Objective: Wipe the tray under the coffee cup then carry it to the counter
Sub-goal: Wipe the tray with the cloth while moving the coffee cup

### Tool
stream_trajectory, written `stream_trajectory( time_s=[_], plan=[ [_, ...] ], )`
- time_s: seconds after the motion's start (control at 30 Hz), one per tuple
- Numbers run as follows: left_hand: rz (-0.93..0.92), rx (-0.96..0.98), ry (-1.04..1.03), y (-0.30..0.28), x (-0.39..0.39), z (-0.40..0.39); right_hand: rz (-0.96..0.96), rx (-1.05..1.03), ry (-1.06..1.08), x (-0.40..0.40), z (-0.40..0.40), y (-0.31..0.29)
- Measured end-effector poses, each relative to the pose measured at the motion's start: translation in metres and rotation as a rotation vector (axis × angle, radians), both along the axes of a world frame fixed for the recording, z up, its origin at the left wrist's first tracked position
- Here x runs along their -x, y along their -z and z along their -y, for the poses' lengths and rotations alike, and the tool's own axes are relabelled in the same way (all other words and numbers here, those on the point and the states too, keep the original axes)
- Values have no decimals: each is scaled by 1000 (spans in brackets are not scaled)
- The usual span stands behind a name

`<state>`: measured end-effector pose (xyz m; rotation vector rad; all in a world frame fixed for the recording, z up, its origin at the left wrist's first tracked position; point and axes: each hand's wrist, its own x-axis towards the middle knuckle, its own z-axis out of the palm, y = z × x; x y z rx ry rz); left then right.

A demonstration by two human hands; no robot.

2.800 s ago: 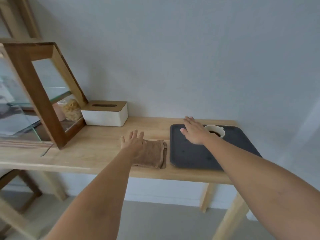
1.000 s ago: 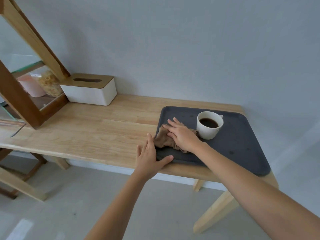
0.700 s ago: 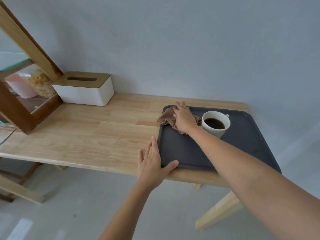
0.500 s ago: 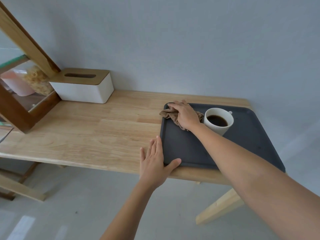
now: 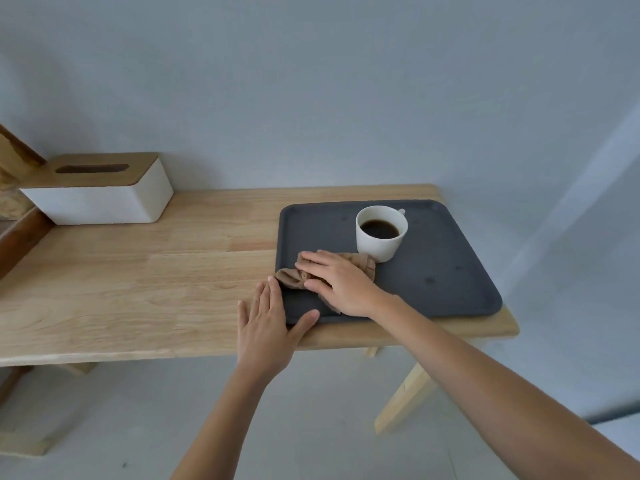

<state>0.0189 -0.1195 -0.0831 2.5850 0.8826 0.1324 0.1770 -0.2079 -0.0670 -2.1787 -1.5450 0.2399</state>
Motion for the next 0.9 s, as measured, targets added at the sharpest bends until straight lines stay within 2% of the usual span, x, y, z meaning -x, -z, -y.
stream_trajectory(
  time_s=[0.37, 0.6, 0.9],
  plan=[
    [4, -9, -4, 1, 1, 0, -92, -27, 16, -37, 96, -4],
    [3, -2, -4, 1, 2, -1, -42, 43, 111, -74, 154, -8],
    [-36, 87, 23, -5, 1, -4, -45, 112, 98, -85, 169, -20]
  ],
)
